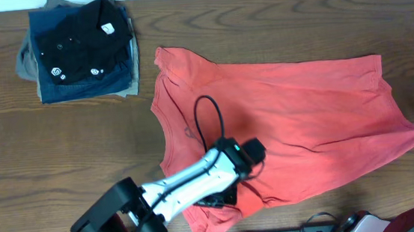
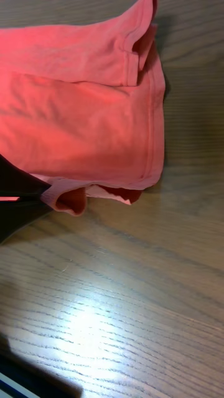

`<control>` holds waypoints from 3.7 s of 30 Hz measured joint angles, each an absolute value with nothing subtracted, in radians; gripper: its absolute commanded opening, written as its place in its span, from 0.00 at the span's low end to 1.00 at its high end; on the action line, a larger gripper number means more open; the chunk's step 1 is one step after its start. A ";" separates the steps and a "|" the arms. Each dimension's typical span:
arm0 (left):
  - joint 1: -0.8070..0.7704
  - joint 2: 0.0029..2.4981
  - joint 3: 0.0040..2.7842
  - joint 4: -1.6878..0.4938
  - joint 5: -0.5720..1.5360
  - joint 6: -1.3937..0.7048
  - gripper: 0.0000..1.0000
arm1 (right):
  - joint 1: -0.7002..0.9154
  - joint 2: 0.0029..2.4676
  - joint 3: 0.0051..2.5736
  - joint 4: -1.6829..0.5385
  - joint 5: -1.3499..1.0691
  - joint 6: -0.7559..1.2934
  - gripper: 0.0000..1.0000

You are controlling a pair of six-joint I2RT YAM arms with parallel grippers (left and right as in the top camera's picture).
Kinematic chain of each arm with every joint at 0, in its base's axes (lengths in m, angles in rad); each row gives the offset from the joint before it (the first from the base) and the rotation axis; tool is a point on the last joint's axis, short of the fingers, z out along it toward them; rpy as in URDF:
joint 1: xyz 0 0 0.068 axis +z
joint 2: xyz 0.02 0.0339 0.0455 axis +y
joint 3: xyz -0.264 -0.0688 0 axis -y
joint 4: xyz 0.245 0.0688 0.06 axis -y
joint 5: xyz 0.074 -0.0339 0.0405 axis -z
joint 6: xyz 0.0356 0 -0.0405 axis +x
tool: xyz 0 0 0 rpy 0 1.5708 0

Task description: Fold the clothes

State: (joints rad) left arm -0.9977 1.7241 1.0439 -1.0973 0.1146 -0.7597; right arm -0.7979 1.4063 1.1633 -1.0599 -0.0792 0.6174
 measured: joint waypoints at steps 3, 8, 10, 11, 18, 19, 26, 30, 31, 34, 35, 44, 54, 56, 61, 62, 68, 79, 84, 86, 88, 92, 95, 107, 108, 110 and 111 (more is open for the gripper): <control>-0.942 1.724 1.044 -1.097 0.104 -0.703 0.06 | -0.798 1.406 1.163 -1.054 -0.079 0.617 0.02; -0.873 1.702 1.044 -1.097 0.069 -0.620 0.06 | -0.785 1.406 1.163 -1.042 -0.078 0.621 0.02; -0.850 1.682 1.048 -1.095 0.049 -0.596 0.06 | -0.768 1.406 1.163 -1.027 -0.079 0.624 0.02; -0.841 1.671 1.051 -1.094 0.043 -0.588 0.06 | -0.762 1.406 1.163 -1.022 -0.079 0.625 0.02; -0.740 1.592 1.063 -0.989 0.007 -0.495 0.06 | -0.715 1.419 1.163 -0.933 -0.079 0.659 0.02; -0.725 1.589 1.063 -0.967 0.005 -0.480 0.06 | -0.712 1.424 1.163 -0.920 -0.083 0.665 0.02; -0.654 1.587 1.065 -0.854 -0.027 -0.402 0.06 | -0.672 1.487 1.163 -0.856 -0.073 0.682 0.01; -0.619 1.587 1.065 -0.824 -0.093 -0.384 0.06 | -0.651 1.541 1.163 -0.822 -0.054 0.689 0.02; -0.606 1.587 1.065 -0.811 -0.110 -0.383 0.06 | -0.651 1.549 1.163 -0.817 -0.053 0.689 0.02; -0.559 1.587 1.065 -0.758 -0.142 -0.380 0.06 | -0.650 1.586 1.163 -0.799 -0.049 0.690 0.01; -0.541 1.587 1.065 -0.735 -0.149 -0.379 0.06 | -0.650 1.600 1.163 -0.793 -0.049 0.690 0.02; -0.471 1.587 1.066 -0.563 -0.173 -0.366 0.07 | -0.649 1.689 1.164 -0.761 -0.048 0.690 0.01; -0.471 1.587 1.066 -0.459 -0.185 -0.365 0.07 | -0.596 1.745 1.164 -0.678 -0.044 0.693 0.01; -0.471 1.587 1.066 -0.455 -0.198 -0.365 0.07 | -0.582 1.745 1.164 -0.664 -0.044 0.693 0.02; -0.471 1.587 1.066 -0.451 -0.243 -0.357 0.57 | -0.567 1.745 1.164 -0.653 -0.032 0.701 0.22; -0.471 1.587 1.066 -0.451 -0.251 -0.361 0.58 | -0.565 1.745 1.164 -0.653 -0.031 0.702 0.33; -0.458 1.587 1.066 -0.451 -0.270 -0.359 0.70 | -0.565 1.745 1.168 -0.665 -0.033 0.670 0.82; -0.374 1.588 1.163 -0.480 -0.139 -0.315 0.80 | -0.546 1.747 1.369 -0.825 -0.135 0.509 0.94; -0.256 1.620 1.304 -0.546 0.029 -0.300 0.84 | -0.475 1.747 1.393 -0.869 -0.155 0.465 0.93; -0.208 1.662 1.358 -0.553 0.109 -0.278 0.88 | -0.438 1.747 1.393 -0.881 -0.160 0.458 0.93; -0.174 1.711 1.398 -0.550 0.179 -0.263 0.88 | -0.400 1.747 1.393 -0.883 -0.164 0.454 0.93; -0.150 1.816 1.422 -0.515 0.272 -0.253 0.88 | -0.323 1.747 1.393 -0.883 -0.166 0.447 0.93; -0.154 1.878 1.422 -0.486 0.305 -0.259 0.88 | -0.272 1.747 1.393 -0.883 -0.167 0.446 0.93; -0.158 2.054 1.422 -0.375 0.338 -0.296 0.88 | -0.222 1.747 1.393 -0.915 -0.159 0.443 0.93; -0.158 2.065 1.422 -0.369 0.338 -0.299 0.87 | -0.223 1.747 1.393 -0.920 -0.155 0.443 0.94; -0.158 2.075 1.422 -0.358 0.338 -0.302 0.78 | -0.222 1.747 1.393 -0.926 -0.147 0.443 0.93; -0.158 2.076 1.422 -0.354 0.338 -0.308 0.72 | -0.222 1.747 1.393 -0.928 -0.142 0.443 0.93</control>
